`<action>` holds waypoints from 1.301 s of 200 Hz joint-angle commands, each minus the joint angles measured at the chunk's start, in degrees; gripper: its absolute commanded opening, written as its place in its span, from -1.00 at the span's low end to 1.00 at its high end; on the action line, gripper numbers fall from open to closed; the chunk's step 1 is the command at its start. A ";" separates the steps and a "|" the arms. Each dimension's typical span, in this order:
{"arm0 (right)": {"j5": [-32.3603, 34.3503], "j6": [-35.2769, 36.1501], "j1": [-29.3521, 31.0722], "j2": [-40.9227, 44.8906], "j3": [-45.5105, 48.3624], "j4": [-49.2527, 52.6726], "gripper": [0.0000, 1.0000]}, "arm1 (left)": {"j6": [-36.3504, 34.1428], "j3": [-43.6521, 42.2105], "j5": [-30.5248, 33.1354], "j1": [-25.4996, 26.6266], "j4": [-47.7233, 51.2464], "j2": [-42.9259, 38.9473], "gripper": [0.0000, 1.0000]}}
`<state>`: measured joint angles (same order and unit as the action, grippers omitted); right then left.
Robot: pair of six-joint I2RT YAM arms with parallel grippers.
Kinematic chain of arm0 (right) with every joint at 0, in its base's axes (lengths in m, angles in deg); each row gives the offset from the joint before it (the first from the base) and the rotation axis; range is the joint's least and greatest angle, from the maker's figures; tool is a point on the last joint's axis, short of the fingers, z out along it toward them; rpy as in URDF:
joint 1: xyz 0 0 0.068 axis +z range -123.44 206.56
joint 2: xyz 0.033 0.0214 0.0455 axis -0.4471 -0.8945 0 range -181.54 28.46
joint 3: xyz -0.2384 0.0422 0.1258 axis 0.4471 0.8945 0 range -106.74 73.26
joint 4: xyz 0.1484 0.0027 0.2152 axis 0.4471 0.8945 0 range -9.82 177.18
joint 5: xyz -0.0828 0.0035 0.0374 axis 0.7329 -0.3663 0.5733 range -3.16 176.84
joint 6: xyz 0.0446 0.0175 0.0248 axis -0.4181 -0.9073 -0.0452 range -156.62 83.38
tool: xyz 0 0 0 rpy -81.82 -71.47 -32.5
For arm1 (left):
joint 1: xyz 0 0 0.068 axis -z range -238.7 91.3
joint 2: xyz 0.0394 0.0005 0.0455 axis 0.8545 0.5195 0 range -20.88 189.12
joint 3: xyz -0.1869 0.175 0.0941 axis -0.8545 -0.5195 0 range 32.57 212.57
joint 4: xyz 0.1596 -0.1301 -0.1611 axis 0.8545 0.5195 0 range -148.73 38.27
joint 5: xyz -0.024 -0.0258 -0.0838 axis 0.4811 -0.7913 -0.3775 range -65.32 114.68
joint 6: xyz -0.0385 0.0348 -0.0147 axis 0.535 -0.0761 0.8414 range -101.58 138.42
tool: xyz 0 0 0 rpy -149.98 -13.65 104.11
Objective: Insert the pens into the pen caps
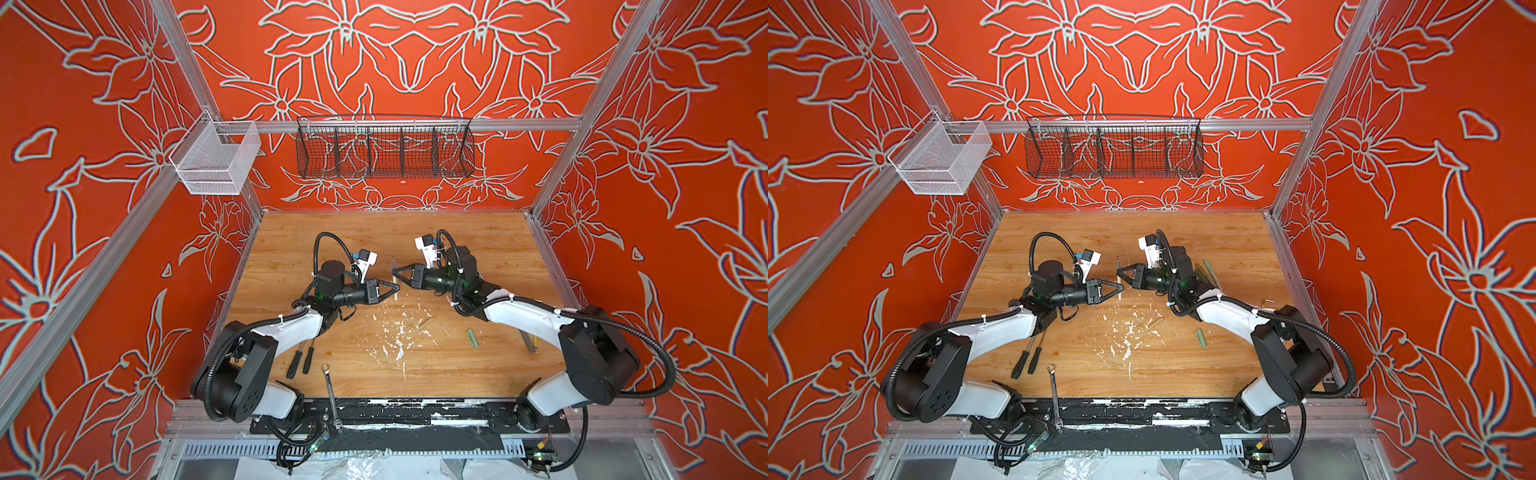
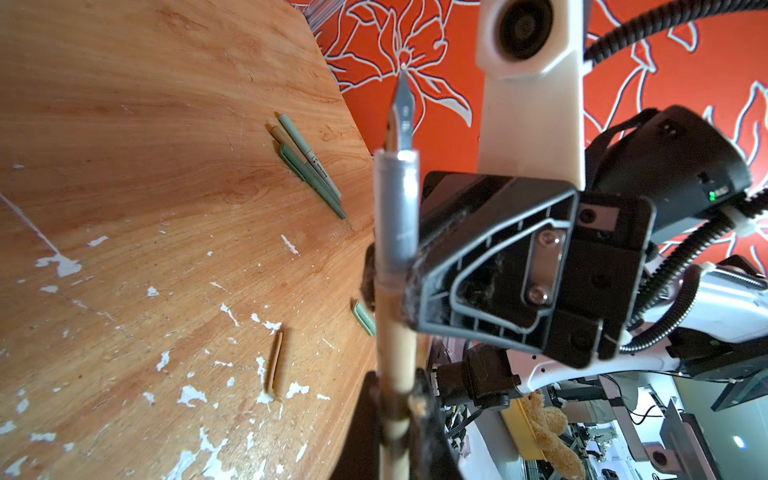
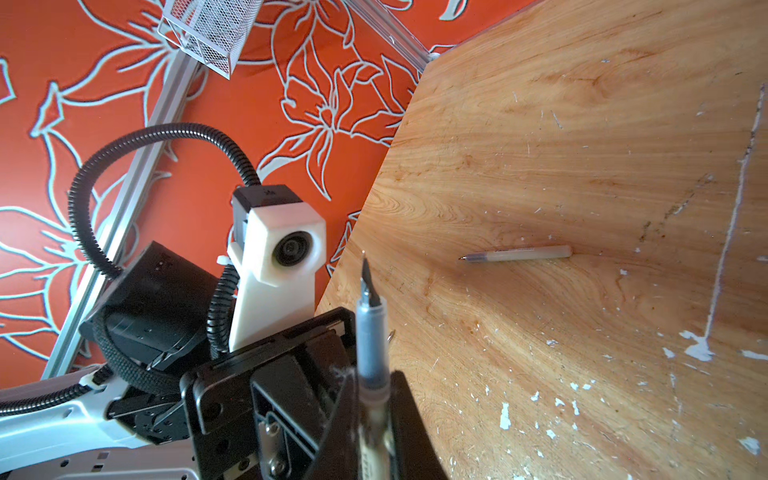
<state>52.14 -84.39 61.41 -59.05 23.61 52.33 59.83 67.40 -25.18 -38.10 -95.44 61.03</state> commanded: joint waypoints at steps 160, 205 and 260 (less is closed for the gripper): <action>41.88 16.16 -2.73 9.10 -0.45 70.29 0.37 | -22.48 15.68 3.28 0.22 55.28 -12.95 -1.00; 40.54 13.52 -5.88 9.44 4.49 69.24 0.32 | -21.49 15.28 2.67 0.23 53.41 -12.26 -1.00; 35.93 13.34 -7.69 10.92 9.58 66.82 0.26 | -21.13 14.92 3.42 0.23 53.05 -12.30 -1.00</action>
<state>90.37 -69.90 54.24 -50.17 31.39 119.17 39.24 82.19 -21.53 -37.99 -42.48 48.64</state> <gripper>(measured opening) 0.648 0.079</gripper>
